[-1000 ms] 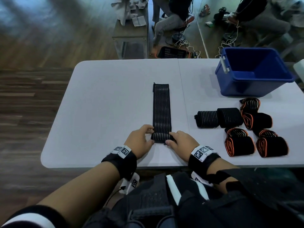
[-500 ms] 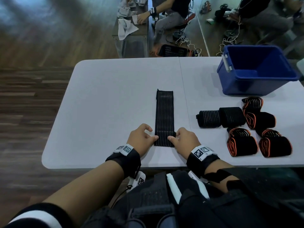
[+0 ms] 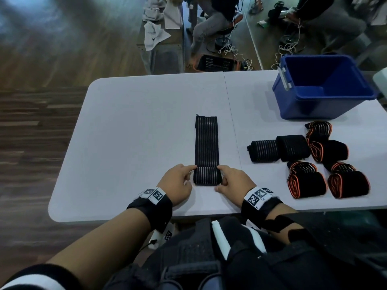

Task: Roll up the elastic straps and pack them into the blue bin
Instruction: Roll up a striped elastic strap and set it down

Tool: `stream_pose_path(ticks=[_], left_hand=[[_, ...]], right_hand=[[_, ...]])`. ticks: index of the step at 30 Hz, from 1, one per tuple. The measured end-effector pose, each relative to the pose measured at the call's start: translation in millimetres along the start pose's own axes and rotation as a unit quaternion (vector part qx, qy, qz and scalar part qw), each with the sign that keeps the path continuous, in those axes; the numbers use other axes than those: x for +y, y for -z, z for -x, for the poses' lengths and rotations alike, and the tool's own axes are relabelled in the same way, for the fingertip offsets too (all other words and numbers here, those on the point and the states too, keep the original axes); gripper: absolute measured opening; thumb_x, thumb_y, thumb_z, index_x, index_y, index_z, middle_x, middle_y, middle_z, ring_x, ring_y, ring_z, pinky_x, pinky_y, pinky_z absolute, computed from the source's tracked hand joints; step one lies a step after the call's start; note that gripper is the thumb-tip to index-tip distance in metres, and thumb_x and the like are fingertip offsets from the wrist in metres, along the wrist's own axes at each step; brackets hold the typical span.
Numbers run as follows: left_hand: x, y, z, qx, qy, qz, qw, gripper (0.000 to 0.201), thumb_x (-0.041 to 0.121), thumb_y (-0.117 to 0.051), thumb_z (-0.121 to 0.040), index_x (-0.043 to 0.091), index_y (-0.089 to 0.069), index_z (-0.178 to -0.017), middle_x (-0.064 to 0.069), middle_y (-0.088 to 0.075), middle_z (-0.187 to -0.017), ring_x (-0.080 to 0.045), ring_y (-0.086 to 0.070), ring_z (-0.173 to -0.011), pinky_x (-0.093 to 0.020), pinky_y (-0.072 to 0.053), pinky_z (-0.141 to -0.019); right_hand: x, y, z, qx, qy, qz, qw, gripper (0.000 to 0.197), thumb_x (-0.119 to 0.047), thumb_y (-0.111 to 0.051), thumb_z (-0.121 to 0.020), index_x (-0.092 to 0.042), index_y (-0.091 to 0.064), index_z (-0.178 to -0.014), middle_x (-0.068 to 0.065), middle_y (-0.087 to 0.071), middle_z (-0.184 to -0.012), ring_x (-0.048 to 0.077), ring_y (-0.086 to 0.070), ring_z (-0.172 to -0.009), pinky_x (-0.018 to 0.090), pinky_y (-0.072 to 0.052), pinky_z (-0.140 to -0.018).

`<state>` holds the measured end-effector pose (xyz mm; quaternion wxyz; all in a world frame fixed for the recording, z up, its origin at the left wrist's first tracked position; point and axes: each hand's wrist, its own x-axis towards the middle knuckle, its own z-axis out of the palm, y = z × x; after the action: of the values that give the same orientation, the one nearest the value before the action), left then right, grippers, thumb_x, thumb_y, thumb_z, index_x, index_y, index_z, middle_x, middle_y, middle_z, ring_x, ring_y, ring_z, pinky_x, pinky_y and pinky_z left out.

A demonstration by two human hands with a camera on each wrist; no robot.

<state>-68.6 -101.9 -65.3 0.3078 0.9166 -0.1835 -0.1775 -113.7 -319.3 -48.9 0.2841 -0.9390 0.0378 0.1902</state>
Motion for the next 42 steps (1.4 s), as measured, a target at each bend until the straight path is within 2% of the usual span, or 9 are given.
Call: stream_pose_path(ticks=[3,6,10,14,20,24,29,35,42], left_hand=[[-5.9,1.8,-3.8,0.001,0.019,0.016,1.000,0.047,0.024,-0.070,-0.086,0.028,-0.062,-0.133,0.006,-0.056,-0.092,-0.003,-0.051,-0.075,-0.020,-0.041,-0.076],[-1.8,4.8,-7.7,0.012,0.049,0.045,0.998,0.024,0.035,-0.068,-0.091,0.029,-0.072,-0.114,0.006,-0.063,-0.088,-0.006,-0.058,-0.080,-0.020,-0.041,-0.070],[0.5,6.3,-12.4,0.002,0.093,0.100,0.991,0.021,0.041,-0.064,-0.094,0.024,-0.076,-0.092,0.007,-0.074,-0.084,-0.009,-0.066,-0.081,-0.025,-0.049,-0.075],[-0.2,2.2,-15.8,-0.005,0.128,0.107,0.986,0.047,0.049,-0.061,-0.094,0.008,-0.072,-0.076,-0.008,-0.069,-0.070,-0.017,-0.059,-0.064,-0.029,-0.046,-0.065],[5.3,3.7,-15.6,0.002,0.148,0.106,0.983,0.042,0.047,-0.064,-0.092,0.010,-0.071,-0.074,0.006,-0.060,-0.059,-0.010,-0.053,-0.056,-0.024,-0.039,-0.057],[8.8,6.9,-13.1,0.036,0.121,0.115,0.985,0.026,0.037,-0.073,-0.086,0.023,-0.054,-0.098,0.006,-0.064,-0.068,-0.012,-0.061,-0.067,-0.029,-0.044,-0.062],[7.7,5.5,-10.8,0.035,0.056,0.081,0.995,0.026,0.035,-0.069,-0.090,0.033,-0.056,-0.113,0.004,-0.067,-0.075,-0.008,-0.063,-0.076,-0.030,-0.050,-0.073],[-4.7,6.3,-11.2,-0.011,0.035,0.041,0.999,0.068,0.043,-0.085,-0.070,0.041,-0.053,-0.130,0.005,-0.060,-0.085,-0.010,-0.059,-0.077,-0.030,-0.051,-0.072],[-8.4,3.2,-20.1,0.011,0.057,0.098,0.993,0.032,0.040,-0.075,-0.083,0.036,-0.067,-0.115,0.003,-0.060,-0.067,-0.012,-0.056,-0.064,-0.028,-0.043,-0.062]], right_hand=[[5.1,1.8,-2.7,0.025,-0.016,-0.059,0.998,0.047,-0.028,-0.070,-0.088,-0.021,-0.057,-0.133,-0.006,-0.066,-0.083,0.012,-0.061,-0.083,0.023,-0.045,-0.074],[6.0,4.8,-5.3,0.036,-0.034,-0.096,0.994,0.013,-0.034,-0.064,-0.093,-0.025,-0.068,-0.101,-0.006,-0.069,-0.084,0.012,-0.061,-0.079,0.024,-0.044,-0.071],[5.1,4.9,-10.7,0.043,-0.066,-0.124,0.989,0.030,-0.040,-0.059,-0.095,-0.020,-0.064,-0.074,-0.003,-0.070,-0.070,0.015,-0.063,-0.064,0.034,-0.056,-0.073],[2.2,6.0,-11.9,0.037,-0.084,-0.109,0.990,0.042,-0.041,-0.054,-0.098,-0.009,-0.068,-0.074,-0.002,-0.072,-0.068,0.017,-0.066,-0.064,0.037,-0.057,-0.077],[-0.1,5.6,-14.2,0.044,-0.092,-0.092,0.991,0.034,-0.042,-0.055,-0.096,-0.011,-0.065,-0.088,0.001,-0.073,-0.076,0.021,-0.068,-0.071,0.038,-0.057,-0.078],[-1.3,4.5,-12.2,0.075,-0.036,-0.075,0.994,0.035,-0.035,-0.061,-0.094,-0.024,-0.043,-0.123,0.002,-0.069,-0.075,0.019,-0.066,-0.073,0.039,-0.055,-0.075],[-3.1,5.1,-13.5,0.063,0.012,-0.008,0.998,0.040,-0.032,-0.055,-0.098,-0.020,-0.047,-0.135,-0.002,-0.063,-0.085,0.022,-0.063,-0.088,0.033,-0.049,-0.078],[3.2,6.6,-10.8,-0.001,0.006,0.000,1.000,0.075,-0.043,-0.073,-0.082,-0.024,-0.040,-0.146,-0.007,-0.060,-0.090,0.016,-0.060,-0.093,0.034,-0.050,-0.086],[6.2,8.8,-9.5,0.050,-0.010,-0.067,0.996,0.025,-0.024,-0.067,-0.090,-0.021,-0.071,-0.115,0.002,-0.073,-0.102,0.020,-0.064,-0.098,0.031,-0.050,-0.088]])
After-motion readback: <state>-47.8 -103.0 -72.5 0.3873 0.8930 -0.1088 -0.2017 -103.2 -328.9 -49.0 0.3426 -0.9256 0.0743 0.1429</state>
